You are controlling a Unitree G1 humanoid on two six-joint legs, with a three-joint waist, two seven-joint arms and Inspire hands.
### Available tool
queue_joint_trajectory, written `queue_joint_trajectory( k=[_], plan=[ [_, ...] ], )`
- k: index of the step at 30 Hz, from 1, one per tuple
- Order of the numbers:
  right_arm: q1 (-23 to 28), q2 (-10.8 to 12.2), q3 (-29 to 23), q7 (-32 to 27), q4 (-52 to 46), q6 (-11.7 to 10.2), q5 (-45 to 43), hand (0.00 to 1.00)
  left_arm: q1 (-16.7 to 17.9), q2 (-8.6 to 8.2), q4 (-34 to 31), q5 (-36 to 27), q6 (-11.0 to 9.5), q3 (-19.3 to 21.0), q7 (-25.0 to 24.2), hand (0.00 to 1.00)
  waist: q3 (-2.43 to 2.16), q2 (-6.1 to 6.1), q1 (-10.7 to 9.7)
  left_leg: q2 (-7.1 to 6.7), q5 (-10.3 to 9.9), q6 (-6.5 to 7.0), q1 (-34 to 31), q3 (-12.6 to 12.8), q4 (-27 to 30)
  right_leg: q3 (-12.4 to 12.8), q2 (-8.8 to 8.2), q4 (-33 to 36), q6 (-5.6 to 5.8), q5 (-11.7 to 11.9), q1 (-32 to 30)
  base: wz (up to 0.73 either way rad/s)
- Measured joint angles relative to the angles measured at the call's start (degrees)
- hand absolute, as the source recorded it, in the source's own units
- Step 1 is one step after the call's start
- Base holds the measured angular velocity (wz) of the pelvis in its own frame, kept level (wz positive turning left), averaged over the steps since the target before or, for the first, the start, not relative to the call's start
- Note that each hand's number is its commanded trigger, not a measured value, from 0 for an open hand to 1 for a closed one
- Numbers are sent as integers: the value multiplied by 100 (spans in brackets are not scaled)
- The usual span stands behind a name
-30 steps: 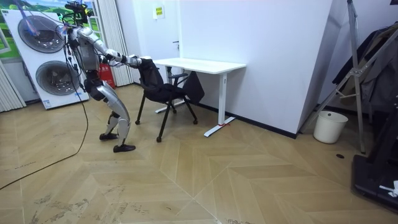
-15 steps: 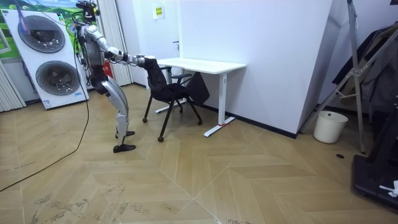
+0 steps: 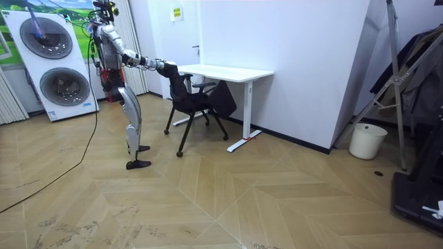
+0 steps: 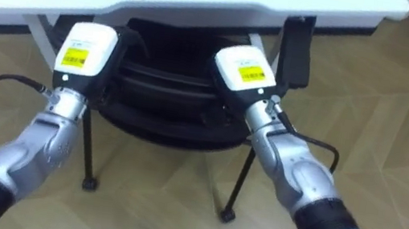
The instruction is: Push chair
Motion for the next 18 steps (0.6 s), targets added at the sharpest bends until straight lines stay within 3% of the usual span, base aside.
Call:
queue_joint_trajectory(
  k=[4, 6, 7, 9, 10, 13, 15, 16, 17, 18],
  plan=[
    [-160, -381, 1, 464, -312, -112, -18, 0, -176, 81, -201, 127, 21, 27, -348, 0, -5, -9, -10, -1, 16, 16, 5, -4, -46, 5, 7, -116, 1, 24, 46, 4],
    [-169, -818, 10, 851, -852, -180, -33, 0, -182, 184, -471, 188, -17, 91, -588, 0, 0, -40, -92, 2, 57, 22, 37, -48, -157, -40, 8, -313, 12, 84, 155, 11],
    [-263, -1130, 19, 964, -1023, -319, -9, 0, -185, 261, -594, 205, -117, 141, -701, 0, 10, -74, -108, -23, 112, 16, 156, -58, -327, -50, 22, -494, -13, 184, 275, 3],
    [-408, -1320, 85, 1038, -1016, -465, -32, 0, -226, 398, -784, 197, -293, 197, -807, 0, 9, -186, -121, -24, 133, 7, 309, -51, -494, -52, 23, -688, -13, 194, 435, -2],
    [-461, -1435, 85, 1038, -1034, -512, -64, 0, -232, 453, -993, 234, -420, 442, -866, 0, 15, -251, -122, -10, 134, 4, 376, -40, -555, -55, 38, -730, -13, 194, 487, 0],
    [-486, -1869, 85, 1157, -1380, -585, -253, 0, -373, 688, -1059, 323, -417, 1022, -977, 0, 24, -351, -138, 1, 146, -17, 470, -98, -711, -74, 72, -778, -18, 197, 549, 6],
    [-557, -2112, 85, 1254, -1435, -837, -252, 0, -378, 738, -1266, 320, -426, 1308, -965, 0, 36, -396, -154, 29, 147, -19, 519, -166, -784, -73, 102, -681, -45, 180, 498, 0],
    [-574, -2215, 85, 1287, -1442, -974, -252, 0, -372, 849, -1296, 317, -456, 1317, -1031, 0, 45, -412, -164, 90, 148, -20, 579, -336, -816, -103, 139, -431, -177, 105, 305, -25],
    [-588, -2304, 85, 1311, -1523, -1099, -252, 0, -370, 964, -1346, 332, -570, 1317, -1151, 0, 43, -430, -144, 160, 147, -21, 587, -524, -826, -60, 298, -602, -437, 93, 143, -40],
    [-612, -2370, 85, 1328, -1647, -1140, -252, 0, -370, 1061, -1408, 346, -618, 1321, -1196, 0, 48, -457, -120, 209, 141, -31, 564, -534, -825, -65, 425, -930, -572, 262, -2, -46]
  ],
)
